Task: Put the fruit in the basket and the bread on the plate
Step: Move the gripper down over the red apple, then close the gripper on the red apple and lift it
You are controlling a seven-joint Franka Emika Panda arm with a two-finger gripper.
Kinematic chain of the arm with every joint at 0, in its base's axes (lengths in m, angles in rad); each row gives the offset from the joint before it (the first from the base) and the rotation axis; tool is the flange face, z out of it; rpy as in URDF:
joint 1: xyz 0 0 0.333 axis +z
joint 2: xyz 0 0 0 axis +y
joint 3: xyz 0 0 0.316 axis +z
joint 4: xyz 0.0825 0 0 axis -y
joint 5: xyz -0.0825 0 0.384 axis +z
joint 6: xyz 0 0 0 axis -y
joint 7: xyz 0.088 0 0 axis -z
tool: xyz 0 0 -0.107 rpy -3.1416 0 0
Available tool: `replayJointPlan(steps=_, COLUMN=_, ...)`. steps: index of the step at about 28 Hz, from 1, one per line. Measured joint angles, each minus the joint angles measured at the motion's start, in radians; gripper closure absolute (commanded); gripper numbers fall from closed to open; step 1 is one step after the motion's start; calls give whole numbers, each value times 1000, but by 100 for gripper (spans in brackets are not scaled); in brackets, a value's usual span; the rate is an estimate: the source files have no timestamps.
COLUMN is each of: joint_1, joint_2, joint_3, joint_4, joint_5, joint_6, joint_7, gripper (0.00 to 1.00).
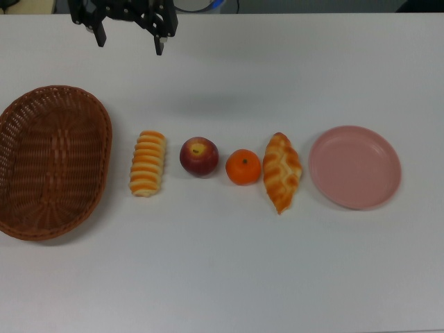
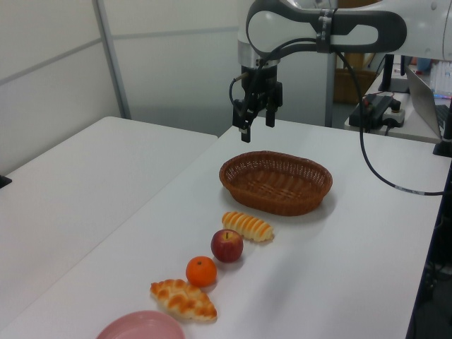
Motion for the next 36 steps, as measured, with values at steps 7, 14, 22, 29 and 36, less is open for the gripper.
replayJointPlan(steps=7, joint_1=28, joint_2=62, joint_3=12, joint_4=-16, joint_5=0, joint_6=85, joint_7=-1, gripper=0)
replayJointPlan(steps=14, joint_1=79, joint_2=181, joint_3=15, joint_4=-18, joint_5=0, joint_6=184, joint_7=-4, gripper=0)
replayJointPlan(steps=22, joint_1=99, joint_2=238, joint_3=15, joint_4=-24, joint_5=0, joint_6=196, joint_7=-160, gripper=0)
replayJointPlan(steps=29, joint_1=145, joint_2=291, joint_3=16, joint_4=-50, joint_5=-48, joint_6=227, joint_7=-192, gripper=0)
replayJointPlan(steps=36, joint_1=173, joint_2=316, joint_3=16, joint_4=-131, joint_5=-66, joint_6=337, joint_7=-192, gripper=0)
